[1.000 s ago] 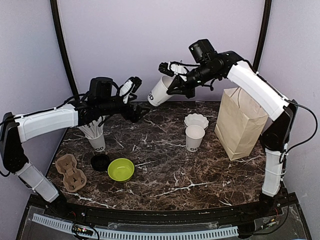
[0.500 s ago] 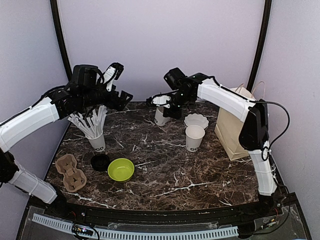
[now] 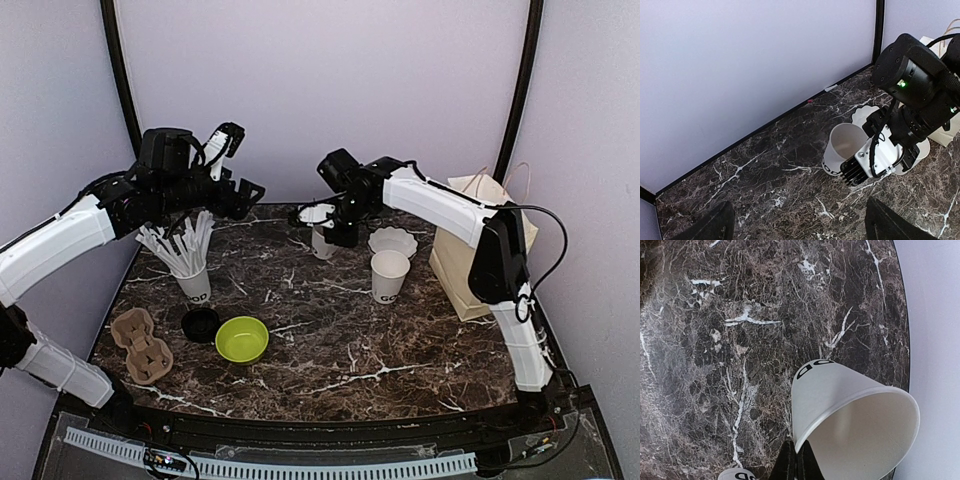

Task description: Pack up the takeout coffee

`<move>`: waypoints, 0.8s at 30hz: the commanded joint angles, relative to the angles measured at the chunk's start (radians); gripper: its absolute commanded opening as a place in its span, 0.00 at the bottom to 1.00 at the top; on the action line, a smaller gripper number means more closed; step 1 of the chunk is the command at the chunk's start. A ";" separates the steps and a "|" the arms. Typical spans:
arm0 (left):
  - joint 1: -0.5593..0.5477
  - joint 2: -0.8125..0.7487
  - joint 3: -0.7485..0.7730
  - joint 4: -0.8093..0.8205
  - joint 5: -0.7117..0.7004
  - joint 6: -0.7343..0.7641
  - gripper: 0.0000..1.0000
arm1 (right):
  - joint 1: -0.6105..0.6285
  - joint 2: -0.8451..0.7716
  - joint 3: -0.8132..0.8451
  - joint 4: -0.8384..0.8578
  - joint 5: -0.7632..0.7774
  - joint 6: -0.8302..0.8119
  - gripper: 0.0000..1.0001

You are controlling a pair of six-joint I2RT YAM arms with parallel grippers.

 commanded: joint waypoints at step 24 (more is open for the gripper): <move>0.002 0.117 0.104 -0.197 0.090 0.019 0.78 | 0.005 -0.355 -0.270 -0.035 -0.086 0.039 0.42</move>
